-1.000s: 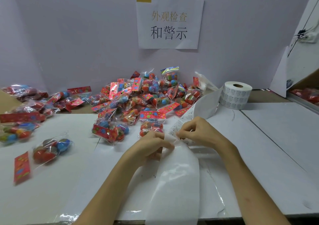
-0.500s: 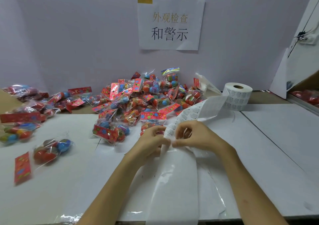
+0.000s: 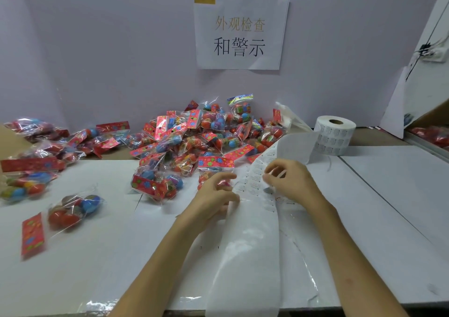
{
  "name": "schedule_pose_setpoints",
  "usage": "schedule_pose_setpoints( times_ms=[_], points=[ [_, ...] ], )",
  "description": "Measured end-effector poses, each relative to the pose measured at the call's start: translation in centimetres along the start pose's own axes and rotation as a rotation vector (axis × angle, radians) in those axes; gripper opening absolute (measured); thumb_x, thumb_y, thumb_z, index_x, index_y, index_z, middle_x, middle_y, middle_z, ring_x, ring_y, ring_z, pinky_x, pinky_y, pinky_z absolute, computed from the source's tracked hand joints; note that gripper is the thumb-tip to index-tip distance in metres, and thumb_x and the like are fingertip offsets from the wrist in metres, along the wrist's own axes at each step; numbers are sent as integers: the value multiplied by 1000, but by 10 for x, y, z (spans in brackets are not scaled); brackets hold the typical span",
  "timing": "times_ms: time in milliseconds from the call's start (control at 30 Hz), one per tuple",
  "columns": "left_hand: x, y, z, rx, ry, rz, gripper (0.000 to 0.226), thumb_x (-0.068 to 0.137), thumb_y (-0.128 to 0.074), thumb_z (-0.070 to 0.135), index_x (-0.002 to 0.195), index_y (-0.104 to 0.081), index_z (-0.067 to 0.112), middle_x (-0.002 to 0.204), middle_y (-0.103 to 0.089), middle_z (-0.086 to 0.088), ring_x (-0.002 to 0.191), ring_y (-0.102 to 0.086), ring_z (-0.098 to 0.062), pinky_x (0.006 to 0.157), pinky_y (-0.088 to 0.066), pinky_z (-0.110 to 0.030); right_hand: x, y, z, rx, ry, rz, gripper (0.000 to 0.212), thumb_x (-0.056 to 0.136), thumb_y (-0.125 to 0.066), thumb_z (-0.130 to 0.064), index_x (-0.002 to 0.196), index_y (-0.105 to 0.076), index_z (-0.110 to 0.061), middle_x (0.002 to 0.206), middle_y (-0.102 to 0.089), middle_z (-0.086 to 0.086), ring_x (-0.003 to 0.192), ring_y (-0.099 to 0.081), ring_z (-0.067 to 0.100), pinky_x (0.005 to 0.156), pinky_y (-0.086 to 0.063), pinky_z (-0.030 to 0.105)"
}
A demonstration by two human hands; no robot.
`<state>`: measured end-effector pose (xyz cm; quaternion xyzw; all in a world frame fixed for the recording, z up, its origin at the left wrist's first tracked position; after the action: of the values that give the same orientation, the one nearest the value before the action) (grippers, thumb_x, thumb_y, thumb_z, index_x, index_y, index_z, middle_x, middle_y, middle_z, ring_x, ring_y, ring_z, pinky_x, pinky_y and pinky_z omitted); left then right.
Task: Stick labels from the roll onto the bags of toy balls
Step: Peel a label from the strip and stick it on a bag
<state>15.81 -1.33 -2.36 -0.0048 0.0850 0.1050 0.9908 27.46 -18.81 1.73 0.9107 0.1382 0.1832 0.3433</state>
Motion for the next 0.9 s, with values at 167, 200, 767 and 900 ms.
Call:
schedule_pose_setpoints(
  times_ms=[167, 200, 767, 900],
  points=[
    [0, 5, 7, 28, -116, 134, 32, 93, -71, 7, 122, -65, 20, 126, -59, -6, 106, -69, -26, 87, -62, -36, 2, 33, 1, 184, 39, 299, 17, 93, -70, -39, 96, -71, -22, 88, -69, -10, 80, -63, 7, 64, -44, 20],
    [-1, 5, 10, 37, -140, 135, 25, 95, -69, 9, 118, -69, 19, 124, -62, -6, 105, -70, -26, 88, -62, -36, 1, 33, -5, 218, 74, 303, 19, 94, -69, -40, 97, -70, -21, 89, -69, -11, 81, -65, 9, 65, -46, 20],
    [-10, -15, 12, -305, 24, -277, 54, 104, -40, 58, 133, -63, 20, 125, -72, -14, 101, -73, -24, 83, -58, -33, -23, -8, -66, 232, 399, 24, 23, 87, -59, -57, 101, -63, -40, 94, -64, -25, 85, -61, -9, 66, -47, 7],
    [-8, -16, 14, -391, 30, -277, 50, 103, -40, 57, 124, -74, 26, 126, -71, -15, 104, -73, -24, 86, -55, -36, -25, -8, -69, 243, 418, 0, 23, 87, -60, -56, 101, -63, -38, 93, -65, -22, 82, -62, -8, 65, -48, 9]
  ],
)
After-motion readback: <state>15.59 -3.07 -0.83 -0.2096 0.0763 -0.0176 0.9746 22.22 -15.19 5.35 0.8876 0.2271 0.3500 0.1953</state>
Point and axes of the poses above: each hand's wrist, its own x-axis towards the middle knuckle, its own y-axis out of the back of the hand, z = x × y, the point moved 8 cm from there along x, towards the middle knuckle
